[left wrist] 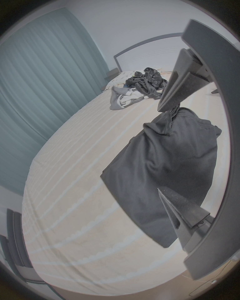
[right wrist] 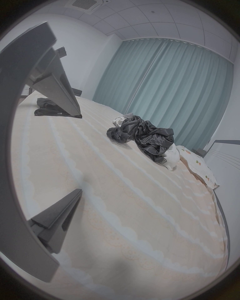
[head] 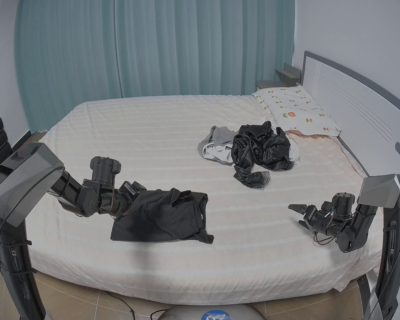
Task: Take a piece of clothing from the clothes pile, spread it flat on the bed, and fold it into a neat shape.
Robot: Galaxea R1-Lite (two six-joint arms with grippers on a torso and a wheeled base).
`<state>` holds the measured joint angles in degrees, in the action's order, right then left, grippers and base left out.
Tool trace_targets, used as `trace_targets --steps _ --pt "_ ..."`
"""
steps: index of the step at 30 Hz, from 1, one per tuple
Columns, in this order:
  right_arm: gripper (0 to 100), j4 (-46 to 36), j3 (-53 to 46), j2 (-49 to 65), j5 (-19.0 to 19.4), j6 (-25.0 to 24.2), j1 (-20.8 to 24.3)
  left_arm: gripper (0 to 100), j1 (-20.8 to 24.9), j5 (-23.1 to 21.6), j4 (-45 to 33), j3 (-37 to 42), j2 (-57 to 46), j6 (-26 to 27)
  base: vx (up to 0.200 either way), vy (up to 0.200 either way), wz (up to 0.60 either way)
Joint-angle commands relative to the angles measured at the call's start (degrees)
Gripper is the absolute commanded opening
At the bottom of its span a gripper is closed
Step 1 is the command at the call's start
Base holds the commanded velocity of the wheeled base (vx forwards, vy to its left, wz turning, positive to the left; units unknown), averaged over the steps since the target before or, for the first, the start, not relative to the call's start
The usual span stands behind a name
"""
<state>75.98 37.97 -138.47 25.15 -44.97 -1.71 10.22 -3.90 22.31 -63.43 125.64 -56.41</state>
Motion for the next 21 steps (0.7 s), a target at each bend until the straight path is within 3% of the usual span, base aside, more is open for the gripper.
trace_targets --steps 1,11,21 --pt "100 0.0 0.1 0.0 0.0 0.0 -0.1 100 -0.5 -0.6 1.6 2.3 0.0 -0.9 0.0 0.2 0.0" --pt "100 0.1 0.1 0.1 -0.1 0.0 -0.1 100 -2.2 -3.7 2.4 2.6 0.8 -2.7 0.0 0.2 0.0" --pt "100 0.1 0.0 0.5 -0.2 0.1 -0.1 100 -3.6 -3.9 3.7 2.6 3.0 -2.7 0.0 0.2 0.0"
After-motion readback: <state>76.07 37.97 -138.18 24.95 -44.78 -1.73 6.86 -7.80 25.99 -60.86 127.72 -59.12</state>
